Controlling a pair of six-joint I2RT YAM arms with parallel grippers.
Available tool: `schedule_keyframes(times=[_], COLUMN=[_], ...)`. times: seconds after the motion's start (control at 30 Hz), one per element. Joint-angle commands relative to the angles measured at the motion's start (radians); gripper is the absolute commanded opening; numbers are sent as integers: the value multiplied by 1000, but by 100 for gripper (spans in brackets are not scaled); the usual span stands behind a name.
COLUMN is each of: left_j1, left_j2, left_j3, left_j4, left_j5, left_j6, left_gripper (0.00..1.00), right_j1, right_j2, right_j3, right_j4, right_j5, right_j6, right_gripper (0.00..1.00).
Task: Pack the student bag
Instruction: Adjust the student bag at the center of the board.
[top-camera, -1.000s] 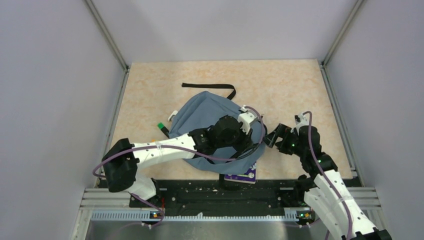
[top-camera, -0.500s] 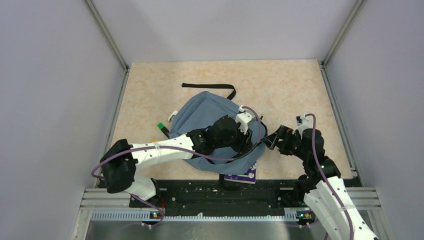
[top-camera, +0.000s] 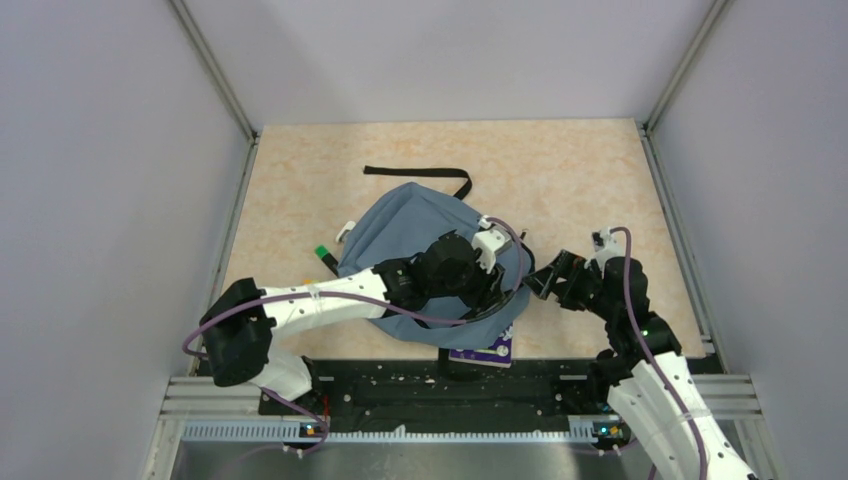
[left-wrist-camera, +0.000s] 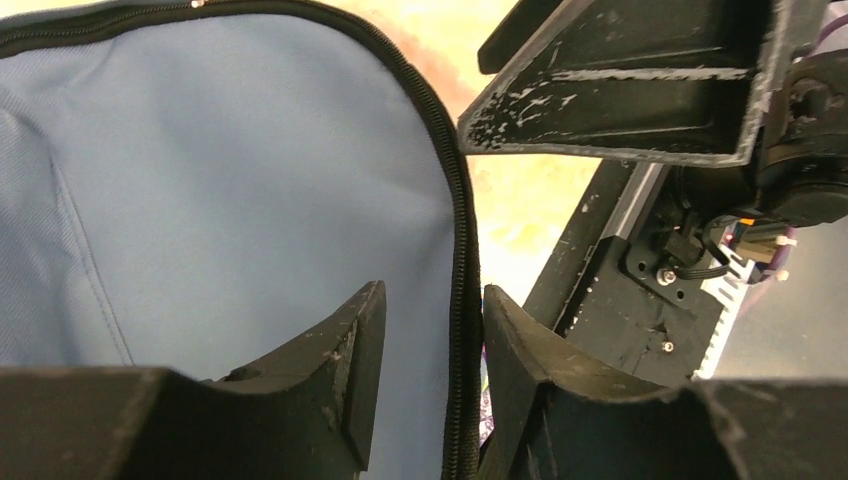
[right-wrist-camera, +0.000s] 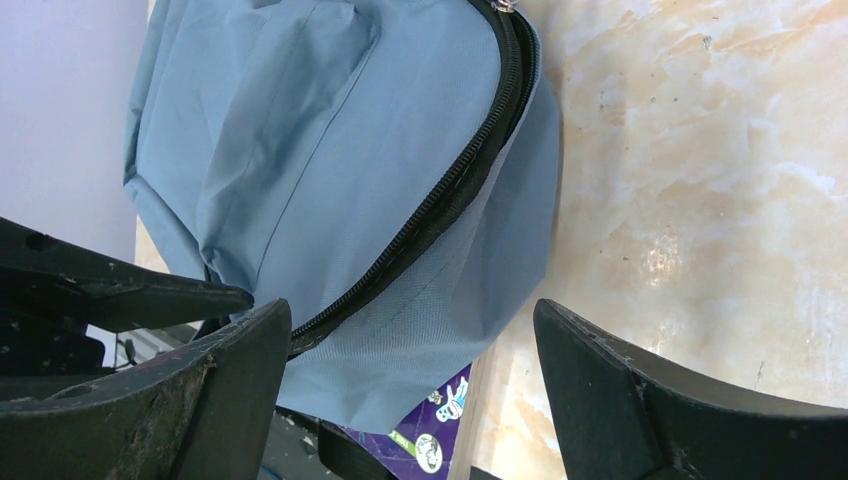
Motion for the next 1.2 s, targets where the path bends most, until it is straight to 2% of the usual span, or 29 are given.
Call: schedule_keyframes(times=[0.0, 0.13, 0.3, 0.57, 0.63, 0.73, 0.83, 1.03, 1.17], left_j1=[0, -1, 0, -17, -21, -21, -21, -18, 23], left_j2=[1, 8, 18, 61, 66, 45, -1, -69, -103], left_j3=[24, 25, 24, 32, 33, 23, 22, 44, 57], left_j4=[-25, -30, -18, -10, -23, -25, 1, 24, 10], left_j5=[-48, -52, -27, 33, 34, -24, -79, -300, -376], left_j6=[18, 18, 10, -3, -1, -4, -2, 1, 5], left_gripper=[45, 42, 30, 25, 17, 1, 0, 0, 0], right_j1=[-5, -4, -4, -5, -3, -4, -3, -3, -4], right_j2=[4, 3, 2, -6, -10, -17, -19, -22, -15], right_j3=[26, 25, 20, 17, 18, 14, 9, 12, 14], right_j4=[11, 14, 15, 5, -1, -1, 11, 21, 40], right_j5=[-1, 0, 0, -2, -3, -6, -28, -59, -79], right_j6=[4, 4, 2, -6, -7, -8, -5, -13, -15], right_gripper=[89, 89, 89, 89, 89, 89, 89, 89, 93])
